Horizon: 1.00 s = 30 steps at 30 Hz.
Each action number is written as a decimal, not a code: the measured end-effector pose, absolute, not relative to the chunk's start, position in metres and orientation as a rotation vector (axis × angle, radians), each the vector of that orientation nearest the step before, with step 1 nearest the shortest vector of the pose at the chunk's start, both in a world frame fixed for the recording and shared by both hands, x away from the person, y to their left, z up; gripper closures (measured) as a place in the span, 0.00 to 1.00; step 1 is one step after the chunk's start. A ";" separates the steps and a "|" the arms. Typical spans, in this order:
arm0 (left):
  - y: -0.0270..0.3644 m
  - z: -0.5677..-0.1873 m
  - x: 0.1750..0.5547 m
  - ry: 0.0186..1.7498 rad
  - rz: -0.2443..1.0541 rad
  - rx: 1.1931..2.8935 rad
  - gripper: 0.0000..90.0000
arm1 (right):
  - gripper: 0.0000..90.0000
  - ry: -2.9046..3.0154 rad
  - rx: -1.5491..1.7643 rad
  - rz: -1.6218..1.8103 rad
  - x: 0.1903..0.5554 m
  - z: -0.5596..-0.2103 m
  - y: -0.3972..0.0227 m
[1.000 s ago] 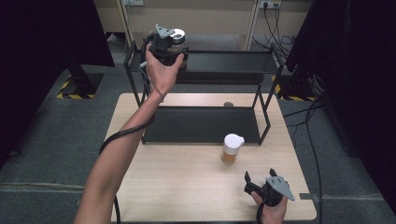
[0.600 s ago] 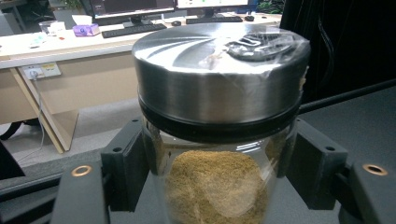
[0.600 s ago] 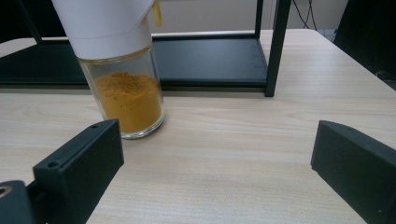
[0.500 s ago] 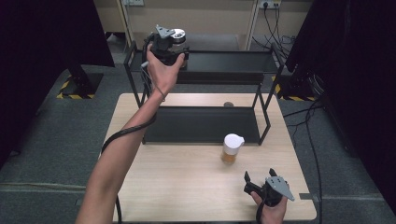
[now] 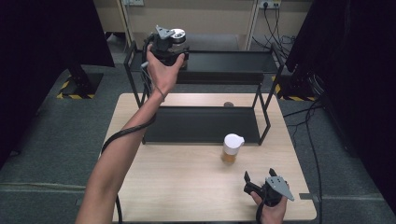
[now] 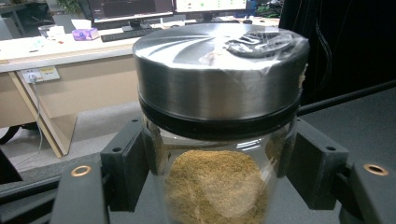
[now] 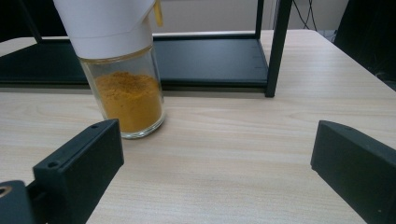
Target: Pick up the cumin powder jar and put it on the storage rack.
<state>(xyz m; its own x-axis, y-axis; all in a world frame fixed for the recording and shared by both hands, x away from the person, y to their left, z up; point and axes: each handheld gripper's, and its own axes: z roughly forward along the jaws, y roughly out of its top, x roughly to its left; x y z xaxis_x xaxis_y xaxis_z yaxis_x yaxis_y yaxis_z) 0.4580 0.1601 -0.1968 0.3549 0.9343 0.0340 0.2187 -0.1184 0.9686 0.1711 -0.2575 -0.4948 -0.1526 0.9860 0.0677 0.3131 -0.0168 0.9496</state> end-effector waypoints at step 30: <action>0.161 -0.211 0.424 1.036 0.996 1.504 0.00 | 0.03 1.546 1.394 1.197 0.171 -0.495 -0.258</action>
